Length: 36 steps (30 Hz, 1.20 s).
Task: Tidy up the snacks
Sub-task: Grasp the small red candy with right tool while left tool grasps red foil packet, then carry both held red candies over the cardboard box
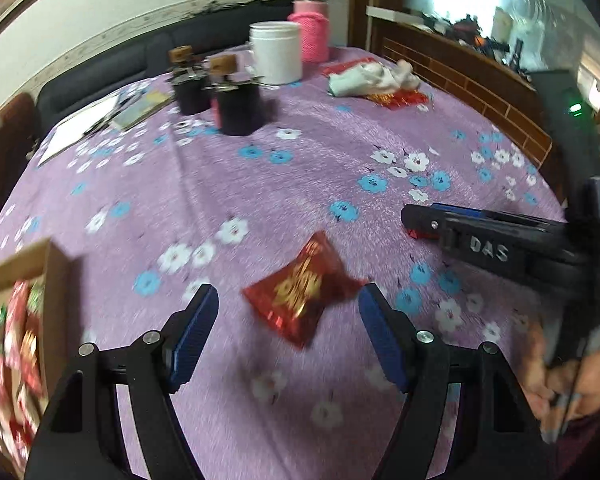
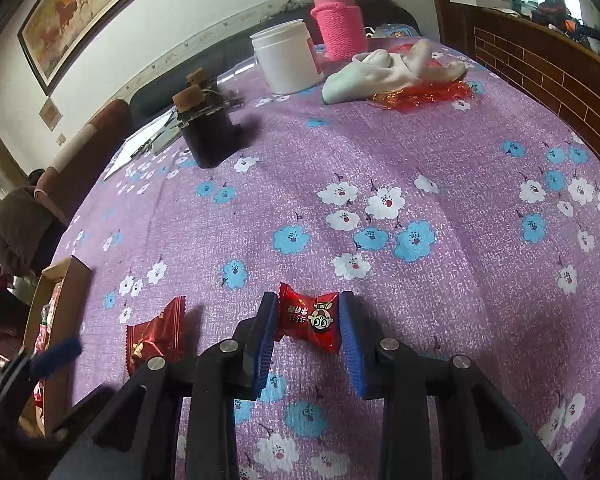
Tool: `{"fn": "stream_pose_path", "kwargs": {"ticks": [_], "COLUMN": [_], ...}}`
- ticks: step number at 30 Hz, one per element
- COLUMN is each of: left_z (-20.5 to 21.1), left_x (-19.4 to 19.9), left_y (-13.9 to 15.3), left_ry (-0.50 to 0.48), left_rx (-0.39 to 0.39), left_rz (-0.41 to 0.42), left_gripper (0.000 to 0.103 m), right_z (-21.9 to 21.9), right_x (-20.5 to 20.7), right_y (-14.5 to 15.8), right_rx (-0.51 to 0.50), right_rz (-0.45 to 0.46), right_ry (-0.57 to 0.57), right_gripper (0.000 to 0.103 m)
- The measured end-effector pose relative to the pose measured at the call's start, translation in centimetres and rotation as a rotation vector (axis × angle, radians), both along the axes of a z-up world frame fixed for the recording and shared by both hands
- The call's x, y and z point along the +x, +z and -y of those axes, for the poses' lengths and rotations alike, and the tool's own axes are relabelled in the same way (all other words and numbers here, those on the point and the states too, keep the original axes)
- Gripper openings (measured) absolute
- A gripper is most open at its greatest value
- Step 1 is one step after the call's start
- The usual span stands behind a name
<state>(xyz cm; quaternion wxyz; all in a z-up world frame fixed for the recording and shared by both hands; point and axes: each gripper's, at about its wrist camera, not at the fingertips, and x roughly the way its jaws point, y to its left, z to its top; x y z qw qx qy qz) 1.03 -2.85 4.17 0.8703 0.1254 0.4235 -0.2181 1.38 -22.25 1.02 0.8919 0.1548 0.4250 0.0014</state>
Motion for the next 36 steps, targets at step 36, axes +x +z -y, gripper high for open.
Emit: {"fn": "stream_pose_path", "kwargs": {"ticks": [36], "left_z": [1.7], "left_x": [-1.9], "left_y": [-0.4], "left_ry": [0.079], "left_rx": [0.104], "left_rz": [0.081], "left_gripper": [0.038], "right_z": [-0.1], "right_x": [-0.2], "right_y": [0.1], "right_rx": [0.014], "right_rz": [0.022], "right_ry": [-0.023], "right_gripper": [0.031]}}
